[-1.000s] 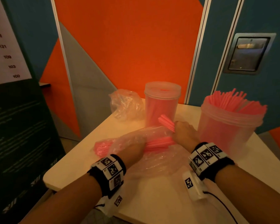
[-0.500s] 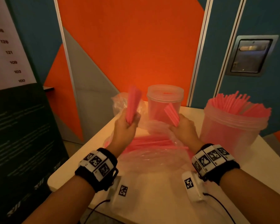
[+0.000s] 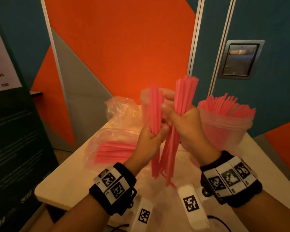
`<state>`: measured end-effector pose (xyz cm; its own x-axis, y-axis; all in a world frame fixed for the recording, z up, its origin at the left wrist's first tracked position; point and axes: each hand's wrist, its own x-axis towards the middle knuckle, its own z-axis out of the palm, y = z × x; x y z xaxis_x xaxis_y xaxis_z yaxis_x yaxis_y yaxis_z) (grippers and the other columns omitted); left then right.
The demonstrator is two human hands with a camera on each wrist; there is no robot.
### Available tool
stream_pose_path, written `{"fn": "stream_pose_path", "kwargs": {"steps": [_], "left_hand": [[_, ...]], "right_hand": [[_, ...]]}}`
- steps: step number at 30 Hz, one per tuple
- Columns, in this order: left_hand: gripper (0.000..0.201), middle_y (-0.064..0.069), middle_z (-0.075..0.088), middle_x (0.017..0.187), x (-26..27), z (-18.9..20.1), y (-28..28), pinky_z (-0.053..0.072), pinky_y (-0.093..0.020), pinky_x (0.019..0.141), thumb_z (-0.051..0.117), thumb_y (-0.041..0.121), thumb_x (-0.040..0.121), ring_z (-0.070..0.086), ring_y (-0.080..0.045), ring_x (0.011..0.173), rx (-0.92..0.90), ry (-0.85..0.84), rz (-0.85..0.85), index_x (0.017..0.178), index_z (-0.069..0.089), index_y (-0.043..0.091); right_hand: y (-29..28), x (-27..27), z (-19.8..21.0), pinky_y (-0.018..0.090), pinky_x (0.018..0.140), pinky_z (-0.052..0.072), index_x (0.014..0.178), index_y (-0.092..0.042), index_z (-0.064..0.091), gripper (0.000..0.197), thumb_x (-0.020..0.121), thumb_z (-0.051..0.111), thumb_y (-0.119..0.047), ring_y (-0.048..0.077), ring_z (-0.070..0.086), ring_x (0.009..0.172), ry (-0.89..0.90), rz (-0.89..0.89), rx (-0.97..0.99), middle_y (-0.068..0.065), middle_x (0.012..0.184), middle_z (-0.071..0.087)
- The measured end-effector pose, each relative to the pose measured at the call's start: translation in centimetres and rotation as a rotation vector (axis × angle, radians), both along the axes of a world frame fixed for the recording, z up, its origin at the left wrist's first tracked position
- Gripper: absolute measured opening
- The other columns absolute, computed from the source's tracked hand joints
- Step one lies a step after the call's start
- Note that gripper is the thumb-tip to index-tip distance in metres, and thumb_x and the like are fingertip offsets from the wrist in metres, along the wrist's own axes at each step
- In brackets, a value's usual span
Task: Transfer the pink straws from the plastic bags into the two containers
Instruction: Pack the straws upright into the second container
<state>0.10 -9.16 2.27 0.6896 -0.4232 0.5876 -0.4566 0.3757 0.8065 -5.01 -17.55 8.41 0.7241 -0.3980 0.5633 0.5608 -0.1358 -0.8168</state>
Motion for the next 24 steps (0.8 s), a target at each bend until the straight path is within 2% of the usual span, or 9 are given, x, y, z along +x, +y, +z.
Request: {"fn": "stream_pose_path", "kwargs": {"steps": [1, 4, 6, 9, 12, 15, 17, 21, 24], "left_hand": [[0.009, 0.006, 0.063, 0.079, -0.4, -0.6, -0.4, 0.050, -0.017, 0.065, 0.060, 0.023, 0.088, 0.061, -0.002, 0.070, 0.003, 0.020, -0.045, 0.095, 0.056, 0.019], [0.057, 0.009, 0.070, 0.087, -1.1, -2.3, -1.8, 0.050, -0.015, 0.075, 0.076, 0.054, 0.064, 0.065, 0.001, 0.085, 0.012, 0.061, -0.098, 0.104, 0.055, 0.018], [0.072, 0.015, 0.072, 0.088, -1.5, -2.9, -2.6, 0.050, -0.014, 0.075, 0.075, 0.065, 0.053, 0.065, 0.002, 0.088, 0.042, 0.078, -0.133, 0.105, 0.056, 0.019], [0.083, 0.015, 0.072, 0.086, -2.5, -3.1, -3.8, 0.049, -0.014, 0.075, 0.077, 0.067, 0.046, 0.066, 0.002, 0.088, 0.094, 0.063, -0.163, 0.108, 0.057, 0.016], [0.105, 0.001, 0.069, 0.082, -3.4, -2.6, -5.3, 0.052, -0.020, 0.076, 0.083, 0.062, 0.039, 0.066, -0.003, 0.086, 0.128, 0.045, -0.186, 0.120, 0.051, 0.003], [0.097, -0.005, 0.069, 0.099, -4.3, -1.3, -6.6, 0.055, -0.035, 0.082, 0.092, 0.036, 0.036, 0.067, -0.021, 0.094, 0.223, -0.031, -0.171, 0.120, 0.053, 0.006], [0.082, 0.002, 0.068, 0.092, -4.2, -0.7, -7.5, 0.054, -0.028, 0.078, 0.090, 0.024, 0.043, 0.067, -0.012, 0.087, 0.289, -0.081, -0.159, 0.114, 0.056, 0.003], [0.065, -0.009, 0.070, 0.100, -4.7, -0.6, -9.0, 0.055, -0.040, 0.083, 0.073, 0.026, 0.048, 0.067, -0.021, 0.095, 0.344, -0.151, -0.077, 0.110, 0.062, 0.008], [0.051, -0.009, 0.070, 0.097, -5.3, -1.8, -10.2, 0.055, -0.036, 0.079, 0.069, 0.021, 0.055, 0.067, -0.019, 0.092, 0.319, -0.112, 0.040, 0.104, 0.062, 0.010]], "right_hand": [[-0.1, -0.5, -0.3, 0.029, 0.062, 0.058, 0.109, -0.012, 0.063, 0.035, 0.075, 0.071, -0.018, 0.015, 0.069, 0.072, 0.013, -0.008, 0.005, 0.003, 0.084, 0.071], [-0.9, -1.9, -1.7, 0.024, 0.053, 0.052, 0.092, -0.018, 0.065, 0.025, 0.069, 0.075, -0.017, 0.008, 0.063, 0.056, 0.027, -0.066, 0.043, -0.008, 0.062, 0.066], [-1.7, -2.7, -2.7, 0.027, 0.057, 0.054, 0.087, -0.017, 0.065, 0.028, 0.062, 0.077, -0.017, 0.012, 0.067, 0.062, 0.025, -0.073, 0.104, -0.005, 0.066, 0.068], [-2.9, -3.9, -3.5, 0.031, 0.065, 0.057, 0.089, -0.014, 0.066, 0.038, 0.053, 0.078, -0.020, 0.018, 0.070, 0.074, 0.015, -0.104, 0.125, 0.000, 0.077, 0.072], [-4.2, -4.9, -3.0, 0.024, 0.067, 0.056, 0.097, -0.004, 0.065, 0.053, 0.050, 0.080, -0.025, 0.009, 0.070, 0.075, 0.019, -0.209, 0.048, 0.001, 0.082, 0.070], [-5.7, -5.8, -2.0, 0.018, 0.062, 0.054, 0.091, -0.008, 0.065, 0.039, 0.057, 0.083, -0.018, 0.001, 0.067, 0.067, 0.056, -0.273, -0.021, -0.002, 0.077, 0.067], [-6.6, -6.3, -1.6, 0.019, 0.060, 0.055, 0.081, -0.019, 0.061, 0.030, 0.061, 0.083, -0.013, 0.003, 0.066, 0.064, 0.099, -0.291, -0.063, -0.004, 0.072, 0.065], [-7.5, -6.3, -1.7, 0.022, 0.066, 0.056, 0.086, -0.014, 0.064, 0.035, 0.060, 0.084, -0.005, 0.002, 0.065, 0.065, 0.179, -0.288, -0.074, -0.003, 0.075, 0.065], [-7.6, -5.5, -2.7, 0.026, 0.069, 0.055, 0.083, -0.018, 0.063, 0.030, 0.065, 0.081, -0.003, 0.002, 0.061, 0.066, 0.168, -0.401, 0.043, -0.005, 0.074, 0.064]]}}
